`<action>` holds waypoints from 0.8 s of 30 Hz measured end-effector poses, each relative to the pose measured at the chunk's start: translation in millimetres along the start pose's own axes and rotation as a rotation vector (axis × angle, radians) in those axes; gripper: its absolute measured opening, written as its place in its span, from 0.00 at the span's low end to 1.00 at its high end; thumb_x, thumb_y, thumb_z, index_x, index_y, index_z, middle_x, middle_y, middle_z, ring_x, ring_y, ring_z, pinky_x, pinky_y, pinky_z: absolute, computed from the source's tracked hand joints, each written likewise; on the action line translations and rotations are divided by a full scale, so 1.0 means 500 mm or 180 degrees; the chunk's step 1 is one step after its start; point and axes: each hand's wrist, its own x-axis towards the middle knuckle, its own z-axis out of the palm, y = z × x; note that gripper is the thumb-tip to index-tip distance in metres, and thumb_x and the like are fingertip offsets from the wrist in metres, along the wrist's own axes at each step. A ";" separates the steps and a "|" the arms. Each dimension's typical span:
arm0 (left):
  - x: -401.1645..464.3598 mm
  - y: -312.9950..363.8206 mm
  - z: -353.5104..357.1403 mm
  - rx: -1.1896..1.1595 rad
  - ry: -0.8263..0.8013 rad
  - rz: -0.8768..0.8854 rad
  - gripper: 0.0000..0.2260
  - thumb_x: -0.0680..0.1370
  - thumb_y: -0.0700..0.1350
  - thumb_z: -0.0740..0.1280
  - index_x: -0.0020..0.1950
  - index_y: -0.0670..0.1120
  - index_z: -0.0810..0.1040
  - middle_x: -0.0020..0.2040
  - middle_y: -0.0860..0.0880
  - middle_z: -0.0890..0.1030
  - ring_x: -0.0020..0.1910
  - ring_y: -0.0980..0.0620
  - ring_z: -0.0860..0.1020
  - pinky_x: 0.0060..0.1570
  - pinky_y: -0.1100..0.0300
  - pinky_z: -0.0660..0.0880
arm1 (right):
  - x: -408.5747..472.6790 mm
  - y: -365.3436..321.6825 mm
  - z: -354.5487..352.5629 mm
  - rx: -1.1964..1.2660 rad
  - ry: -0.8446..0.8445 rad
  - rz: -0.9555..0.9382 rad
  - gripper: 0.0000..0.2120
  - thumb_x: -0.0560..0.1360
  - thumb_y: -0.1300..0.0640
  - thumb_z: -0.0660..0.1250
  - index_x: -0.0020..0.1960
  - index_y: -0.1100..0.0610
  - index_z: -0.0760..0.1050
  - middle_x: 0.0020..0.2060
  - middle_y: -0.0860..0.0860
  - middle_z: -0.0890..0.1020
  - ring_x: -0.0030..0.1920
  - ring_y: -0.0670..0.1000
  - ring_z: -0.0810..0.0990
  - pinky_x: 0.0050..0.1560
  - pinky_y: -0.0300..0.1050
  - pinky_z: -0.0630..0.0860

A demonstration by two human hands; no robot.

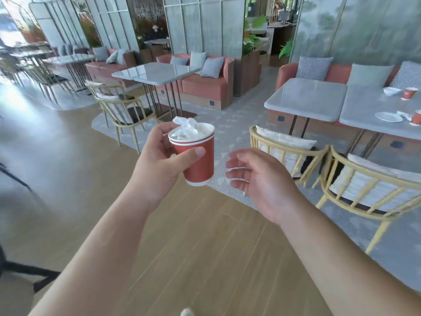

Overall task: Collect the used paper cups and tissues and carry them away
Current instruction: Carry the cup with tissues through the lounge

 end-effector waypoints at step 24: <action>0.956 -0.331 -0.191 -0.0022 -0.0597 -0.0184 0.29 0.61 0.56 0.81 0.60 0.61 0.76 0.55 0.54 0.86 0.57 0.51 0.83 0.60 0.47 0.79 | 0.964 0.011 0.156 -0.0735 0.0243 -0.0389 0.07 0.69 0.49 0.66 0.43 0.47 0.83 0.42 0.50 0.85 0.42 0.49 0.83 0.41 0.46 0.75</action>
